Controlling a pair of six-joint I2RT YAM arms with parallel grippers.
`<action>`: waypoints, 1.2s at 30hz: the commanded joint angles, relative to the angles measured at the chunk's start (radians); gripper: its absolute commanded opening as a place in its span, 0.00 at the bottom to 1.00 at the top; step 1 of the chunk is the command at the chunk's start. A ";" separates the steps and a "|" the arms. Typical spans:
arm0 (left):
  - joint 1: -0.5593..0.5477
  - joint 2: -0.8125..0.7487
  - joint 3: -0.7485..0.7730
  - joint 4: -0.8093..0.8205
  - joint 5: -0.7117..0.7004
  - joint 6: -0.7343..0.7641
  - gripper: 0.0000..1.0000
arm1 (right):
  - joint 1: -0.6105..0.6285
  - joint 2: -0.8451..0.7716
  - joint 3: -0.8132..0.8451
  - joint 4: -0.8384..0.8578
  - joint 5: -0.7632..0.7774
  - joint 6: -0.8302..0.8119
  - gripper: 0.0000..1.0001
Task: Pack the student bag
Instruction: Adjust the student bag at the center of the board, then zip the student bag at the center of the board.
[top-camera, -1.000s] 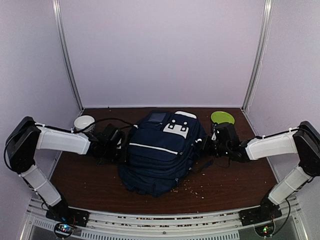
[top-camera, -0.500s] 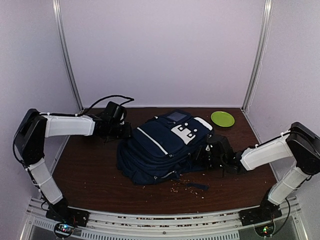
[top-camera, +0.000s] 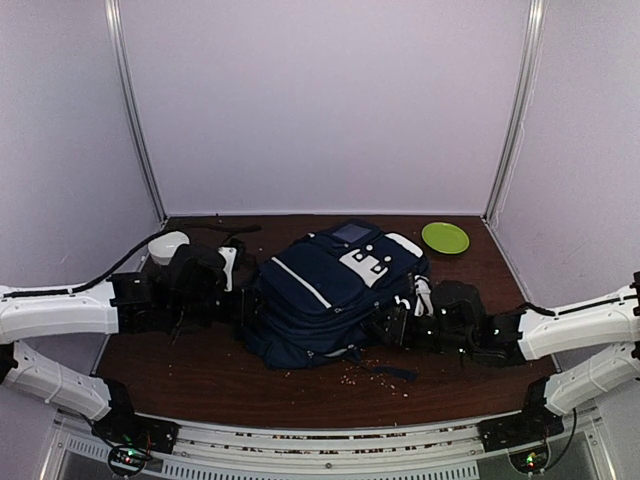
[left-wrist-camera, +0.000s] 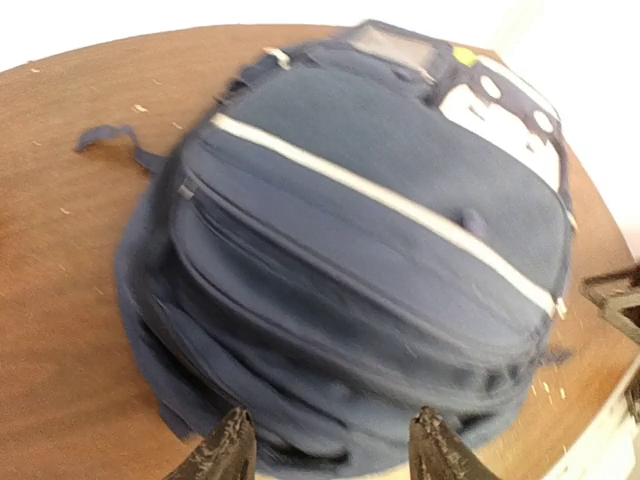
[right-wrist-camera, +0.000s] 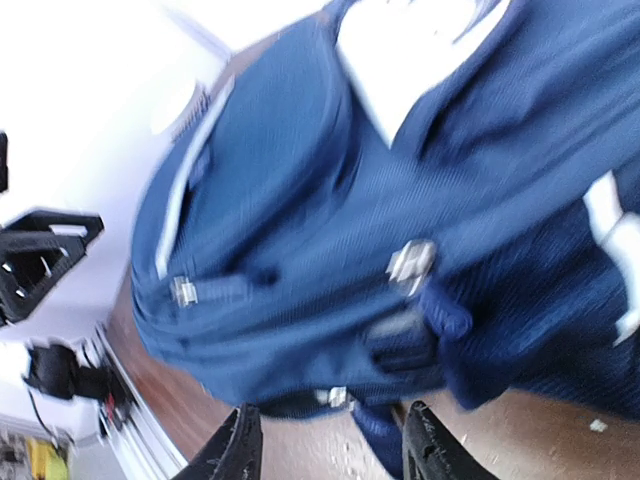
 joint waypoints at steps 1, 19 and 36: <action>-0.056 -0.006 -0.062 -0.056 -0.053 -0.080 0.89 | 0.049 0.058 -0.023 -0.005 -0.006 -0.031 0.48; -0.059 0.016 -0.101 -0.030 -0.050 -0.088 0.88 | 0.081 0.340 0.003 0.193 -0.053 -0.116 0.55; -0.059 0.055 -0.081 -0.023 -0.040 -0.081 0.88 | -0.007 0.440 -0.019 0.387 -0.239 -0.158 0.56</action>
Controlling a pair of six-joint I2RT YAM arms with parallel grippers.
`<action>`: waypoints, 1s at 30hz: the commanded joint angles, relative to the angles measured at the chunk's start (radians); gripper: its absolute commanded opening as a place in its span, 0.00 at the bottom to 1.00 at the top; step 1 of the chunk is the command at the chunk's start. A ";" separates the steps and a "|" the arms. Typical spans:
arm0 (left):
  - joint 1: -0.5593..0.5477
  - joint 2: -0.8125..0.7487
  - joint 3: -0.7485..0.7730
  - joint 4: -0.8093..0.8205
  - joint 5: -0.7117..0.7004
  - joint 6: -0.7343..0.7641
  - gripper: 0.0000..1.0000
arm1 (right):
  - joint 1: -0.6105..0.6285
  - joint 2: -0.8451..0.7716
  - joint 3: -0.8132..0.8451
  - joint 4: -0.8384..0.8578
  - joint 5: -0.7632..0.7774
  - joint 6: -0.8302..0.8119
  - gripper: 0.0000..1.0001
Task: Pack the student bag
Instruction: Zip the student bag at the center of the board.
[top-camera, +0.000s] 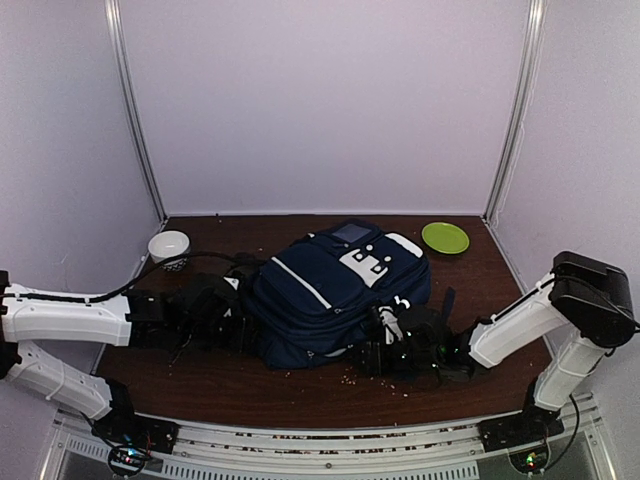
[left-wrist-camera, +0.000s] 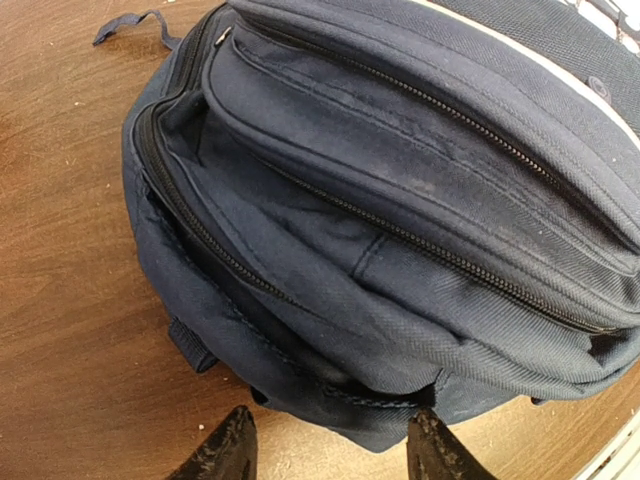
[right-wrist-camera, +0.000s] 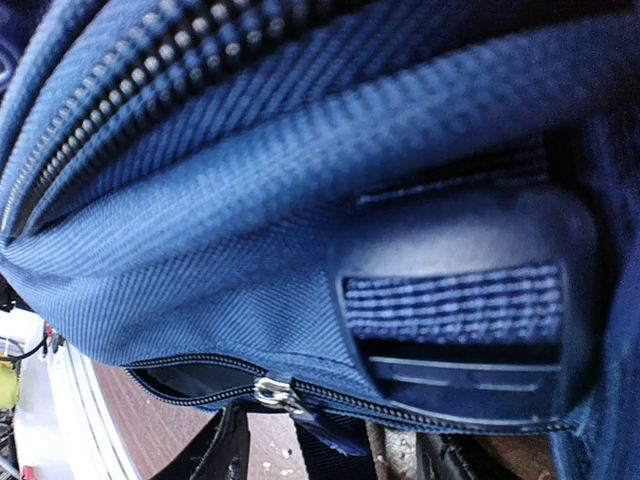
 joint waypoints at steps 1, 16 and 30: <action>-0.001 0.012 0.028 0.028 -0.005 0.000 0.88 | -0.013 0.022 0.005 0.053 -0.070 -0.020 0.56; -0.001 0.030 0.040 0.021 -0.009 0.006 0.87 | -0.011 -0.018 -0.047 0.117 -0.095 0.012 0.24; -0.001 0.029 0.043 0.006 -0.016 0.011 0.87 | -0.012 -0.020 -0.030 0.104 -0.103 0.009 0.01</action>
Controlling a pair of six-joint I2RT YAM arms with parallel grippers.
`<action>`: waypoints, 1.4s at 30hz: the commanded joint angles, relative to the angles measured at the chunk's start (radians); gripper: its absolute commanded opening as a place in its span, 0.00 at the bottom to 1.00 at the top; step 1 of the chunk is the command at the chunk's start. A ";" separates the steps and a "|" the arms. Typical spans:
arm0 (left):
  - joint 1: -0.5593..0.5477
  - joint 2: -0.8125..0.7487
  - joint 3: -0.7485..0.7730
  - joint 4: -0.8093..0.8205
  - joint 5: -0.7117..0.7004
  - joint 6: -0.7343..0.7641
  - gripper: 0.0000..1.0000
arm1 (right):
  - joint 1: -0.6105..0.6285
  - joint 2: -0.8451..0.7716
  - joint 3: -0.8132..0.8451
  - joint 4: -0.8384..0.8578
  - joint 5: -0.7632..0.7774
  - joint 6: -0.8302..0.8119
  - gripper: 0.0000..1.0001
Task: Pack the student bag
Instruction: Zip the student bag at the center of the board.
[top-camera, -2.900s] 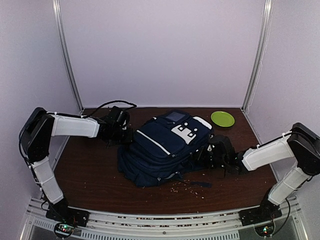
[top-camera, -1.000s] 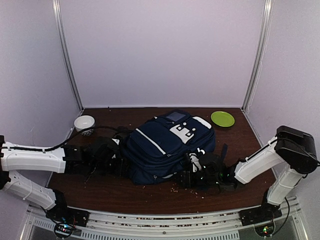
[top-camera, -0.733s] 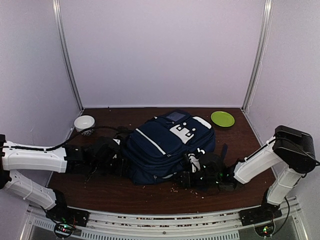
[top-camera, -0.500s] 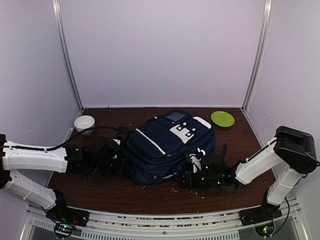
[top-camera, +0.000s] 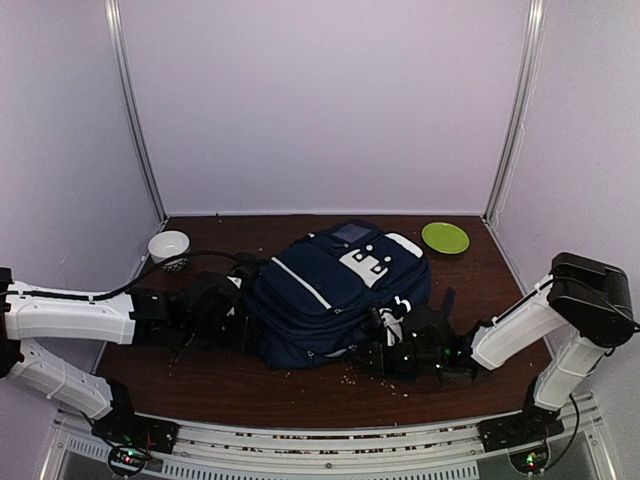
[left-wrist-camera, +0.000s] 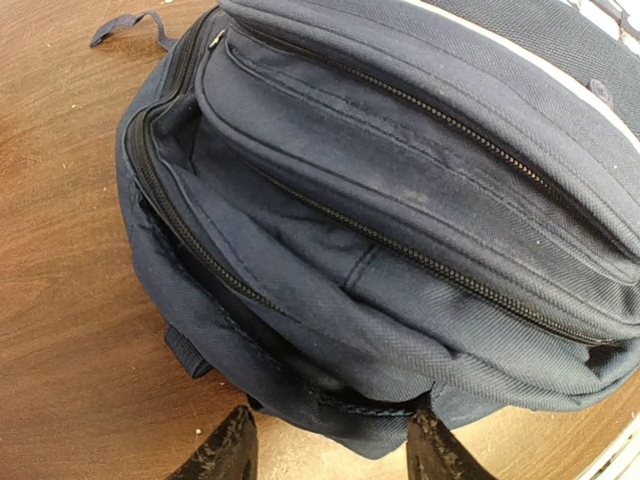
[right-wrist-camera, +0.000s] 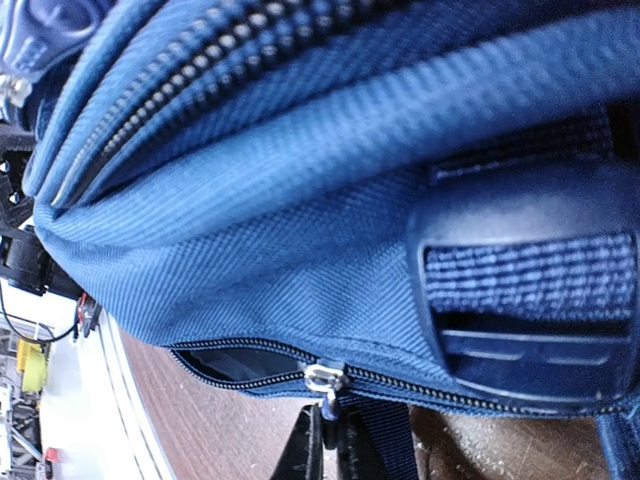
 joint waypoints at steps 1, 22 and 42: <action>-0.001 0.003 0.026 0.006 -0.016 0.011 0.87 | -0.003 -0.030 0.007 0.002 -0.005 -0.009 0.00; -0.001 0.052 0.031 0.063 0.028 0.004 0.86 | 0.129 -0.098 0.158 -0.283 0.046 -0.167 0.00; -0.001 0.037 0.006 0.095 0.050 -0.002 0.85 | 0.228 -0.018 0.313 -0.332 0.032 -0.194 0.00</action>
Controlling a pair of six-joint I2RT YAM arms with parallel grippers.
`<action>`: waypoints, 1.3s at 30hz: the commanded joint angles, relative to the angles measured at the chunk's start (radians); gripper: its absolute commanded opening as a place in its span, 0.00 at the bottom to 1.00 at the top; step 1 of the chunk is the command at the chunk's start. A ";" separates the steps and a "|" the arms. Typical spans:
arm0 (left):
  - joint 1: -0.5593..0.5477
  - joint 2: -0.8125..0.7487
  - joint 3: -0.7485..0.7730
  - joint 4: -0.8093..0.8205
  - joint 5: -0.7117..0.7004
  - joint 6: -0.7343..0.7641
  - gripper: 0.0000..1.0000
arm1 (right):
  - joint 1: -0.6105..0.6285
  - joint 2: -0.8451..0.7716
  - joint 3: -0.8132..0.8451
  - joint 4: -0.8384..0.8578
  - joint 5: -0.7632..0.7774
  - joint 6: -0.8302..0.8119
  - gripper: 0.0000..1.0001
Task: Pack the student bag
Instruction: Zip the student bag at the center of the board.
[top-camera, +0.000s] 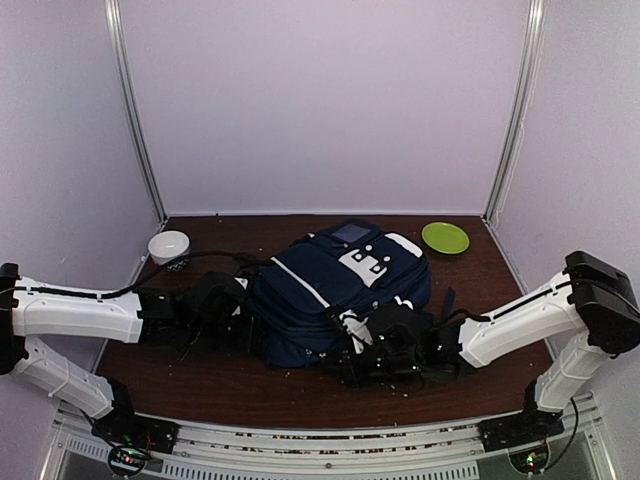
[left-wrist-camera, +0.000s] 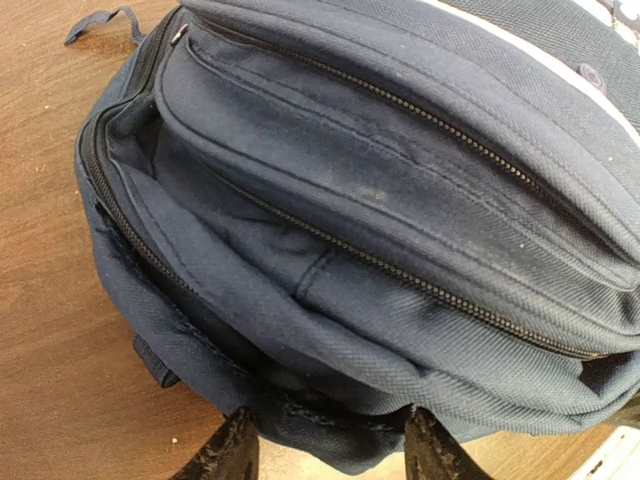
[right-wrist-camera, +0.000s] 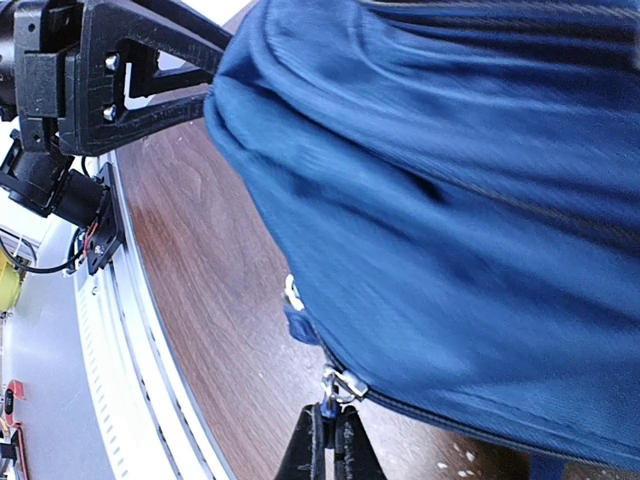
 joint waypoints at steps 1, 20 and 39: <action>-0.001 -0.010 -0.006 0.057 0.017 -0.004 0.85 | 0.043 0.032 0.077 0.006 -0.030 -0.023 0.00; -0.001 -0.040 -0.030 0.068 0.005 -0.001 0.84 | 0.053 0.062 0.122 -0.022 0.009 -0.007 0.00; -0.001 -0.148 -0.099 0.113 0.022 0.045 0.84 | 0.053 -0.028 0.069 -0.077 0.028 0.028 0.39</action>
